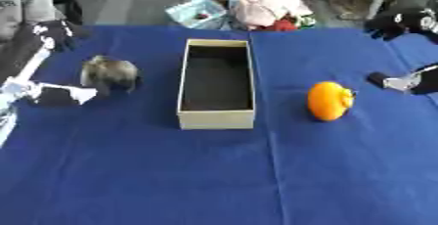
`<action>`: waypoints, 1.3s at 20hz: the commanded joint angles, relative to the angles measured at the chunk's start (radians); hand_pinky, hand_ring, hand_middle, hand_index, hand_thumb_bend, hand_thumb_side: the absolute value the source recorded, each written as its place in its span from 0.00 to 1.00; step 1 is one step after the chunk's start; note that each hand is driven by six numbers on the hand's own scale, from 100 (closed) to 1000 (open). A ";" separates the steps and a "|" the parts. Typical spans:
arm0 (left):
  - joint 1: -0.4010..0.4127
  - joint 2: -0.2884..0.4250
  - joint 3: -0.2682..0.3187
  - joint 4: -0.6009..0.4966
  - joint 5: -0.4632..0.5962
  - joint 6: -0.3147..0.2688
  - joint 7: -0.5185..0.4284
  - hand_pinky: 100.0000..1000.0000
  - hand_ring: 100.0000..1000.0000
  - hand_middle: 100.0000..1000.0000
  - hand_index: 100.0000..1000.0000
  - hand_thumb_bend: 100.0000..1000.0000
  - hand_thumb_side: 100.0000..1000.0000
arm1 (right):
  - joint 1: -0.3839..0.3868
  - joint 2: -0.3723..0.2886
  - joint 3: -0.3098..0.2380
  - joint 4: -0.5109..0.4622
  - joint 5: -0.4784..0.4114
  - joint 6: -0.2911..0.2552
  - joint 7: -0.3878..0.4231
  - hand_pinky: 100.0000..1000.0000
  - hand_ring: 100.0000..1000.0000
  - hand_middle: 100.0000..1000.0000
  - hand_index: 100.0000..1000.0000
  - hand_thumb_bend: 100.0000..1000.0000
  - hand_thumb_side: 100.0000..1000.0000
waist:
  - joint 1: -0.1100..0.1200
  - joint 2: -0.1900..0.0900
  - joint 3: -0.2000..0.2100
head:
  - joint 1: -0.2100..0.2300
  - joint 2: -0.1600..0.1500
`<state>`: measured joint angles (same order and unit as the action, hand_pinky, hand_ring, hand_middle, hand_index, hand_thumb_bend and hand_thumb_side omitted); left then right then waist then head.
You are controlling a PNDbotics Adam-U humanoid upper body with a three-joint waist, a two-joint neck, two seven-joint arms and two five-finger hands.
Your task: Pick up objects on the table and place them in the box.
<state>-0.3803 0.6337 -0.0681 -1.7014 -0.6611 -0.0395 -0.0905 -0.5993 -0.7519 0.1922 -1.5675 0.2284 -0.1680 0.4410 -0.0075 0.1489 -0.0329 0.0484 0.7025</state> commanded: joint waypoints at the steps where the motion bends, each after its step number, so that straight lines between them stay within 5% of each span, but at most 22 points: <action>1: -0.019 0.034 0.003 -0.007 -0.001 -0.004 -0.002 0.59 0.61 0.67 0.79 0.52 0.03 | -0.029 -0.022 0.005 0.015 0.014 -0.004 0.014 0.76 0.78 0.77 0.87 0.32 0.11 | -0.001 -0.012 0.004 | -0.006 -0.004; 26: -0.033 0.018 -0.007 -0.038 0.013 -0.014 -0.020 0.58 0.61 0.68 0.79 0.51 0.05 | -0.139 0.102 0.113 0.325 0.175 -0.083 0.150 0.77 0.77 0.76 0.86 0.29 0.10 | 0.005 -0.011 0.024 | -0.031 0.001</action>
<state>-0.3964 0.6327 -0.0824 -1.7223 -0.6530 -0.0523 -0.1066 -0.7139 -0.6368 0.3104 -1.2477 0.3935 -0.2440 0.5880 -0.0022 0.1490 -0.0101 0.0181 0.7017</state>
